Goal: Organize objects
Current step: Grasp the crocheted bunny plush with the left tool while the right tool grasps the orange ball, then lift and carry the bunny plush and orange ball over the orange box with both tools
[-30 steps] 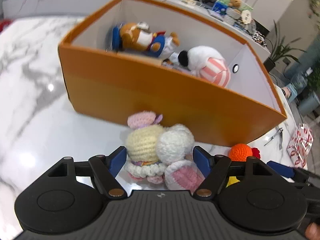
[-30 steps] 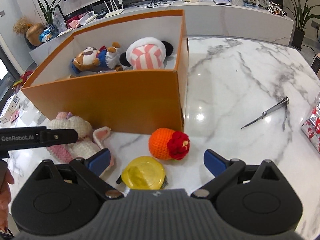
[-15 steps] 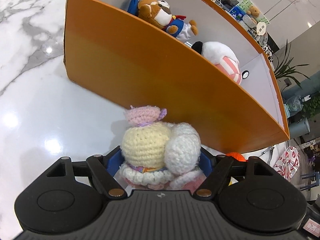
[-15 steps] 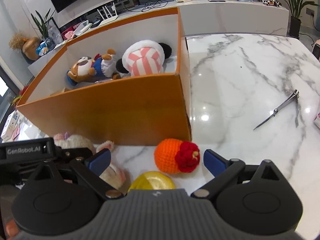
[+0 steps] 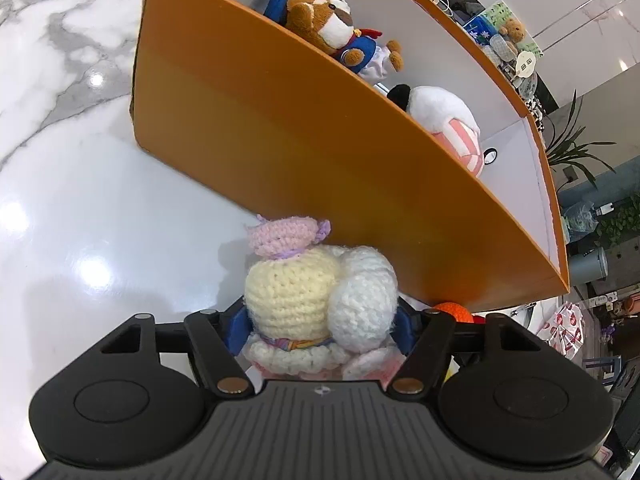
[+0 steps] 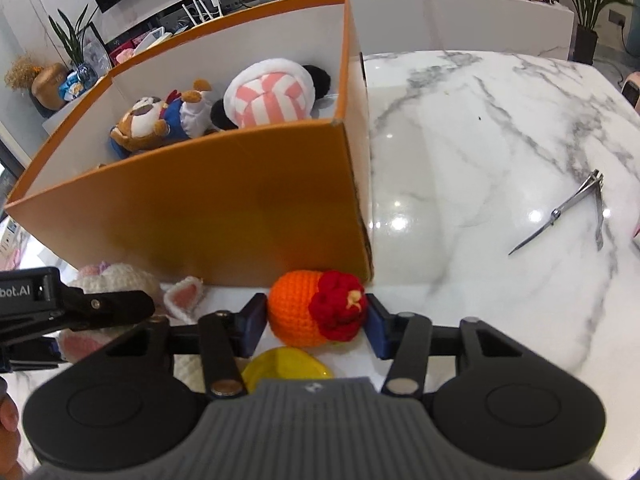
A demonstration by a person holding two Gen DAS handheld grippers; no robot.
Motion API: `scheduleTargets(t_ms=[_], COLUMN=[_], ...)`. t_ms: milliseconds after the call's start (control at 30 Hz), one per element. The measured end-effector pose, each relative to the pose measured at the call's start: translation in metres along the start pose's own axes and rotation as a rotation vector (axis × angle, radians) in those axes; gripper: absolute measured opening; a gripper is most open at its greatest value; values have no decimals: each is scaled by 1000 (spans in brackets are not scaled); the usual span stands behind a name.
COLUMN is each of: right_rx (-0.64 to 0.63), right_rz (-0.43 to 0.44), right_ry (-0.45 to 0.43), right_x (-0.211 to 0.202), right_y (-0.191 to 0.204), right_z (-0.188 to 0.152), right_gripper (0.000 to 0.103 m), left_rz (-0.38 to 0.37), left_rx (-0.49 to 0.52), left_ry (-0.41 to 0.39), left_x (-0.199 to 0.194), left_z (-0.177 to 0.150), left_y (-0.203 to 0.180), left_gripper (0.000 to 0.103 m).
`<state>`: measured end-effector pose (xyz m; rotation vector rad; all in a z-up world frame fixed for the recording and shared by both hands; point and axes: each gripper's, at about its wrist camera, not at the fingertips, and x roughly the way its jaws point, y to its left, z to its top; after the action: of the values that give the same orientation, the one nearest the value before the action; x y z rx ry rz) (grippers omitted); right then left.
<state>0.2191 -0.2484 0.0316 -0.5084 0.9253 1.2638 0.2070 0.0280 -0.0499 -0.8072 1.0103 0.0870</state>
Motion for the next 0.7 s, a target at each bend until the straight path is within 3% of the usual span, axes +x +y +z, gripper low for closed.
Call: scheduleTargets(t_ms=[33, 67, 333, 700], right_rx=[-4, -78, -92, -111], right_rz=[1, 66, 93, 165], right_ry=[-1, 15, -4, -14], right_x=[-1, -3, -15, -47], right_y=[0, 0, 3, 4], right_z=[0, -1, 0, -3], right_gripper=[53, 53, 53, 53], left_rz=[-1, -3, -15, -8], left_rx=[2, 1, 27, 93], left_ry=[2, 3, -26, -103], left_x=[0, -1, -15, -62], left_z=[0, 0, -4, -9], left_y=[0, -1, -7, -11], left_gripper=[76, 76, 74, 74])
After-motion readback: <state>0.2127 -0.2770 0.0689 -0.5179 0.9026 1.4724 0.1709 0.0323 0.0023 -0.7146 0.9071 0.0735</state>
